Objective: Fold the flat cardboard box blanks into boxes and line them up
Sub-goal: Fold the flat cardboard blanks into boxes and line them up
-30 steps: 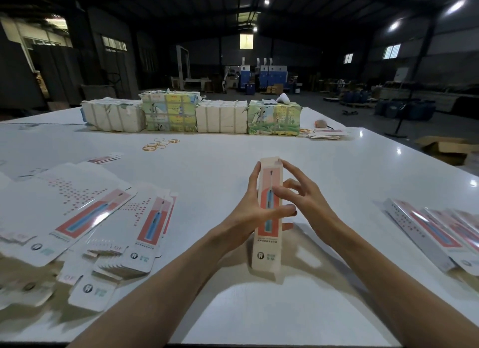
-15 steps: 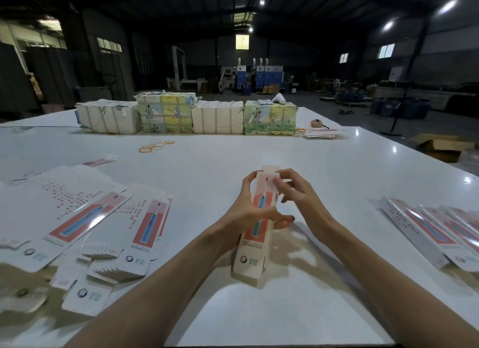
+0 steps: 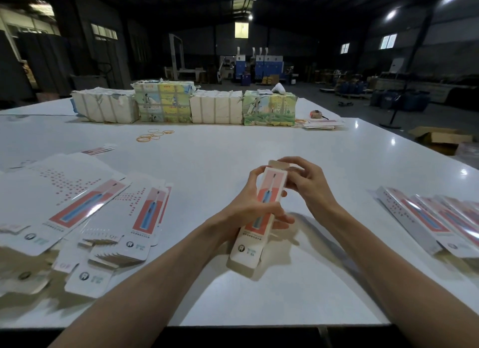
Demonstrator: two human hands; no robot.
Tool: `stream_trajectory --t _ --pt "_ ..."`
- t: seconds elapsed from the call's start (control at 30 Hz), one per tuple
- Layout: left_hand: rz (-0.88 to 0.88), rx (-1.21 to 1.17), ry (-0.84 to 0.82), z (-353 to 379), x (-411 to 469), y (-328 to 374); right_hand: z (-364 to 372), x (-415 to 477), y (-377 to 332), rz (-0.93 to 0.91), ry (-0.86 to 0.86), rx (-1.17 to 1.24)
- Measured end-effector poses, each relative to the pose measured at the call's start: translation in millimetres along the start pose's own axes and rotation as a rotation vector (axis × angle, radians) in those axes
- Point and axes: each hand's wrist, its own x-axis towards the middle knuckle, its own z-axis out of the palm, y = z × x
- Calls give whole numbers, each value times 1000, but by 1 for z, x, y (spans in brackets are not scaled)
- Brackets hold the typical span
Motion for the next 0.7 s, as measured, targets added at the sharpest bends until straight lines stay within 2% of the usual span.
stream_trajectory --t 0.13,0.27,0.53,0.7 --pt "12 35 34 2 1 3 -1 1 -4 -23 -9 12" --pt "35 49 31 1 1 0 -4 3 -9 101 -57 217" --pt "47 50 -71 -2 -2 0 -12 5 -11 313 -29 430" --pt "78 133 -40 1 -3 -1 -13 6 -11 390 2 457"
